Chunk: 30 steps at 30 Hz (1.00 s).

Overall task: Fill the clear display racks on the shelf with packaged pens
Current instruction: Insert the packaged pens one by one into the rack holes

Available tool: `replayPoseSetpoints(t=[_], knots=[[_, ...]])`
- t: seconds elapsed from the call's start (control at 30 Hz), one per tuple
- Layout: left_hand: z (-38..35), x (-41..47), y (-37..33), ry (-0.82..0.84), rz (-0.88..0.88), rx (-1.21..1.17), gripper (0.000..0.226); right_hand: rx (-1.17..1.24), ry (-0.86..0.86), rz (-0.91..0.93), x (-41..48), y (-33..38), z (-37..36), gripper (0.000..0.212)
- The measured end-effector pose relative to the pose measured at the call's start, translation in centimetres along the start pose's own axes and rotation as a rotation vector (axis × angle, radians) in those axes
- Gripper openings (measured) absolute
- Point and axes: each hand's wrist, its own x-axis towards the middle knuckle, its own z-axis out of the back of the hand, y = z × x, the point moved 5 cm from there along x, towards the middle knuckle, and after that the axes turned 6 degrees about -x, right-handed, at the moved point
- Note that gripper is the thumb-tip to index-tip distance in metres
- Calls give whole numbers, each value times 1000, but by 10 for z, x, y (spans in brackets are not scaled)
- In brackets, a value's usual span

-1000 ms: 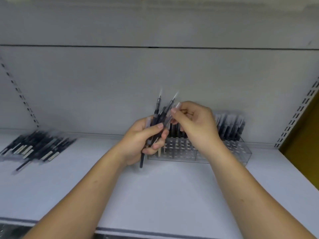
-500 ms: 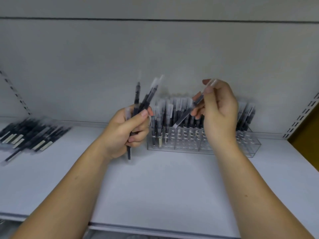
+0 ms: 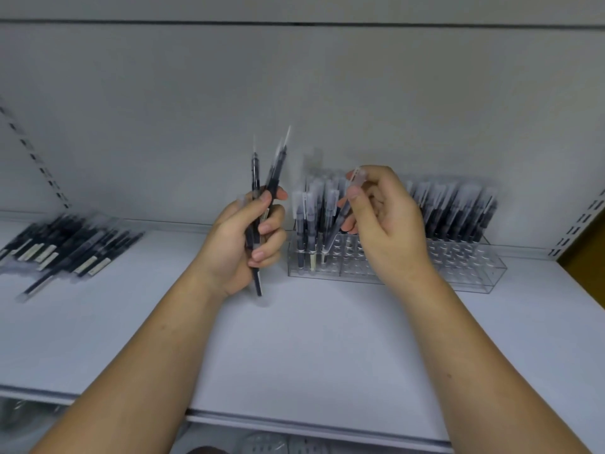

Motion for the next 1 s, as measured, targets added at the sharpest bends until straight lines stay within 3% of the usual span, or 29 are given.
replayPoseSetpoints(t=[0.3,0.6,0.83,1.0], knots=[[-1,0,-1,-19,-3,6,18,-140,127,21,-4,-2,-19,8],[-2,-1,2,9,32,22,20,-209,124,-23,-8,-6,-16,10],[-6,-6,7,106,100,128,23,-93,45,-55,-6,-6,-10,11],[-8,-8,12,127,154,225,26,27,10,27,-5,7,-3,11]])
